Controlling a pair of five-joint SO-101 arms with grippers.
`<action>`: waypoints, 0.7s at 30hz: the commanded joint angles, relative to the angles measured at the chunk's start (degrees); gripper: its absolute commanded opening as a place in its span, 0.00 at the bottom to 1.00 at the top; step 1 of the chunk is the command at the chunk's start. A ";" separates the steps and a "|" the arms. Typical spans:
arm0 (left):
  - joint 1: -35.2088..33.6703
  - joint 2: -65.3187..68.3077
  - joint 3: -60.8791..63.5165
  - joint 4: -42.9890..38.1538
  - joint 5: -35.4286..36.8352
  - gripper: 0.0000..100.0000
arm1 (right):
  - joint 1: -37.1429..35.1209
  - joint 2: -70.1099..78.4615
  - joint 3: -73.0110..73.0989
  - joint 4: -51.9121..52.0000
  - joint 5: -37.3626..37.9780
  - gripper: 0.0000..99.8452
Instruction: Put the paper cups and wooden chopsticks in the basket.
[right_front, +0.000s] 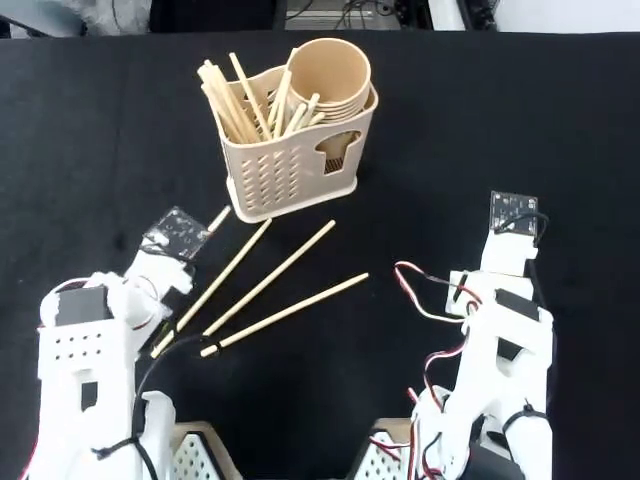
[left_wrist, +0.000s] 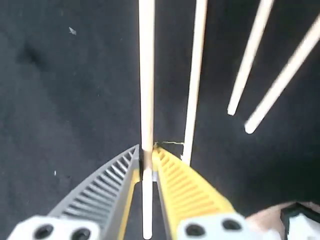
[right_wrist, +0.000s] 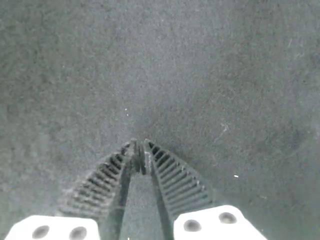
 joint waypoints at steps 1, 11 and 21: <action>5.41 4.13 0.84 -5.36 0.79 0.03 | -0.44 0.31 -1.36 -1.05 0.18 0.02; 9.01 22.42 0.31 -18.11 0.97 0.03 | -0.44 0.31 -1.36 -1.05 0.18 0.02; 8.57 24.97 -2.68 -18.02 9.67 0.25 | -0.44 0.22 -1.36 -1.05 0.18 0.02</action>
